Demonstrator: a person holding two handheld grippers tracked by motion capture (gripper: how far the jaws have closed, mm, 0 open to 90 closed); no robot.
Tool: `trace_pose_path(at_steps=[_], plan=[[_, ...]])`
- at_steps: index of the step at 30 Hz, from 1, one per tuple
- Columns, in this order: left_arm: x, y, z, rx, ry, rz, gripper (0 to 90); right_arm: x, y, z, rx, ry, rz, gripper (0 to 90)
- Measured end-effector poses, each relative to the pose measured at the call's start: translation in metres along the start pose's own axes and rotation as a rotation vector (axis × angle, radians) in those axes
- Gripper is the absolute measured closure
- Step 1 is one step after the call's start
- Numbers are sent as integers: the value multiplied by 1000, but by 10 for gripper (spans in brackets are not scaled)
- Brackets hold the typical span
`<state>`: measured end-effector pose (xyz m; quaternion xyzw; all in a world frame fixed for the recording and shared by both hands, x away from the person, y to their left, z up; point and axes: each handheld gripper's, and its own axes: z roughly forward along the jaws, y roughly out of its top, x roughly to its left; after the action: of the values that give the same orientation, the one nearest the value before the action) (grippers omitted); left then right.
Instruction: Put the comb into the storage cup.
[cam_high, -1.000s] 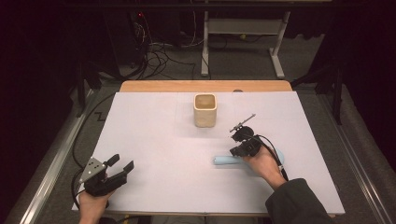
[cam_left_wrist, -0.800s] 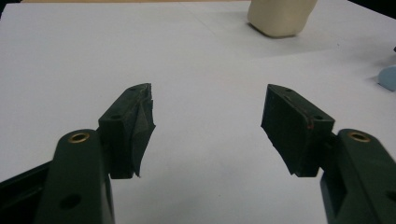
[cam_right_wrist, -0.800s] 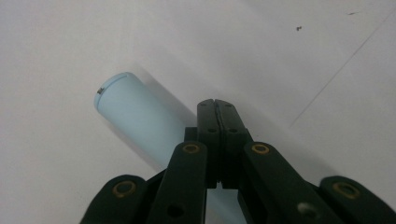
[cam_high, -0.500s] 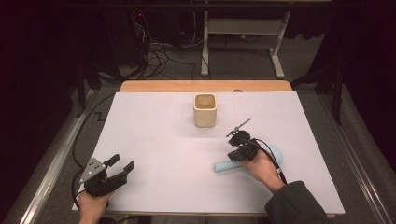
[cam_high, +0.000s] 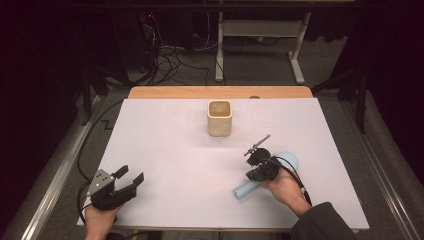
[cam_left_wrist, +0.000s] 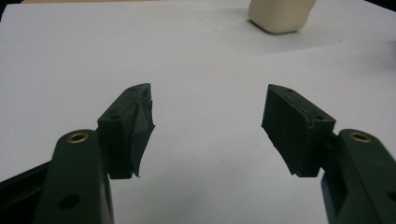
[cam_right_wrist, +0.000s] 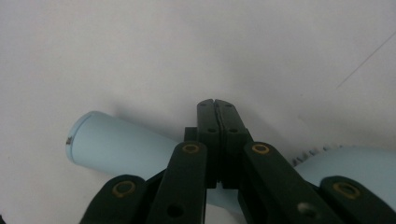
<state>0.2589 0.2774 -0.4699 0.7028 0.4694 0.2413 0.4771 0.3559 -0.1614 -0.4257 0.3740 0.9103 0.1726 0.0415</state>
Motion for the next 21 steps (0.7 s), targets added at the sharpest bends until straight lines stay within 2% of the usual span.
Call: trace_pose_path(at_steps=[10,11,21], plan=[[0,0,0,0,4,0,341,-1,-19,-7,-16,3,-6,900],[0,0,0,1,4,1,341,0,-20,-8,-16,5,7,900],[0,0,0,-1,6,-2,341,4,-27,-11,4,-11,-33,899]])
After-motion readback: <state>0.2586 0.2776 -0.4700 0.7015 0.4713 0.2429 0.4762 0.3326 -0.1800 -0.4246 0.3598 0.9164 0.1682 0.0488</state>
